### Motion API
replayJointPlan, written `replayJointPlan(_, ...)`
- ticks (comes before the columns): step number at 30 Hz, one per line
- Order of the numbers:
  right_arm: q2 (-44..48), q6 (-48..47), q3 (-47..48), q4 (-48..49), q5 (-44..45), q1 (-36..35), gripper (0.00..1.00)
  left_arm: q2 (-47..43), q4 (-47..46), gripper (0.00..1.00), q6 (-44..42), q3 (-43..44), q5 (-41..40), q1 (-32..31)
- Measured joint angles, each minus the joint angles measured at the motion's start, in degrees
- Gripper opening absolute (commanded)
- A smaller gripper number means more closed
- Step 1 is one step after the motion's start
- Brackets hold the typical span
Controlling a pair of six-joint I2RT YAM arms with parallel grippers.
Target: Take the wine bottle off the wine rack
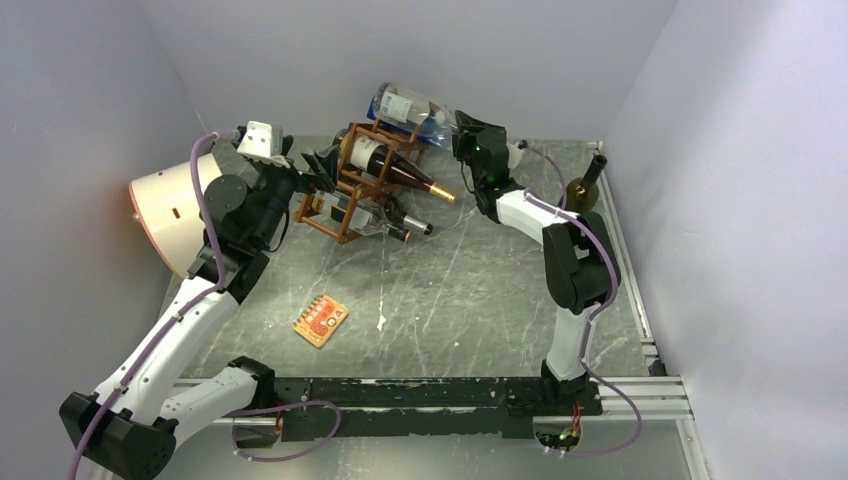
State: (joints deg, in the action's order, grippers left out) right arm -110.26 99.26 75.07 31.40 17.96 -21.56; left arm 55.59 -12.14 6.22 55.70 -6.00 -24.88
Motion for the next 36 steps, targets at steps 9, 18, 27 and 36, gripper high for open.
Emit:
replayJointPlan(9,4.7,-0.48,-0.66,-2.97,-1.66,1.7,0.0,0.02,0.0,0.99,0.0,0.0,0.0,-0.09)
replayJointPlan(18,9.07,-0.7,-0.7,-3.91,-5.38,4.94,0.0,0.07,0.0,0.99,-0.02,0.0,0.0,-0.22)
replayJointPlan(27,13.25,-1.51,-2.38,-7.56,-7.54,7.74,0.0,0.94,0.07,0.99,0.0,0.0,0.04,-0.42)
replayJointPlan(36,14.78,-2.05,-2.47,-9.49,-8.74,7.61,0.0,1.49,0.11,0.99,0.02,0.0,0.5,-0.46)
